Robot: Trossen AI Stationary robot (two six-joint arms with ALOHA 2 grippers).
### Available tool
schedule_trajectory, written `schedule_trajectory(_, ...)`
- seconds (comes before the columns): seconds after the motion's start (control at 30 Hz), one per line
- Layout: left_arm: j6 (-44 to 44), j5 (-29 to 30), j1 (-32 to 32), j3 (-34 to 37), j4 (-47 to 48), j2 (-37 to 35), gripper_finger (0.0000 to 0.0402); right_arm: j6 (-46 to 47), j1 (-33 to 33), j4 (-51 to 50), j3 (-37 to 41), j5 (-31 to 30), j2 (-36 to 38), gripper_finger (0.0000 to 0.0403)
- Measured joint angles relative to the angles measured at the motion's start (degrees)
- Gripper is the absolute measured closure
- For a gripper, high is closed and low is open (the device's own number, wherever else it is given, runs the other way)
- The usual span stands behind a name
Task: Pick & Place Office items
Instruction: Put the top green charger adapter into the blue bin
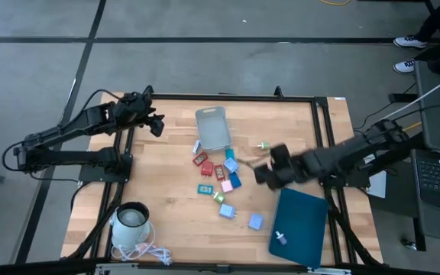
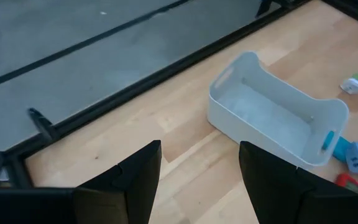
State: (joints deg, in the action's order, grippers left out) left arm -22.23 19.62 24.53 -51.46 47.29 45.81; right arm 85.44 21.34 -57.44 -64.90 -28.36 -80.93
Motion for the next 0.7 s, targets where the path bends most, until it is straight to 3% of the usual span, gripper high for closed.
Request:
schedule_trajectory(0.07,-0.07,-1.13,0.02,0.00,-0.02,0.62,0.0190,-10.02,-4.89,0.25,0.00,-3.18,0.00,0.0141)
schedule_trajectory(0.13,-0.13,-1.74,0.00,0.00,-0.04,1.27,0.0190,-19.85,-9.63,0.87,0.00,-2.44,0.00,0.0149)
schedule_trajectory(0.33,-1.41,-1.80,0.00,0.00,-0.79,2.67,0.0190,-51.13,-22.05,6.79,0.02,11.71,0.00,0.0164)
schedule_trajectory(0.53,-2.76,-2.48,0.00,0.00,-1.36,4.18,0.0190,-70.22,-33.28,7.19,0.02,30.44,-1.34,0.0165)
schedule_trajectory(0.7,-5.61,-4.75,0.00,0.00,-1.35,5.73,0.0190,-82.76,-38.59,5.26,0.02,35.43,-4.71,0.0165)
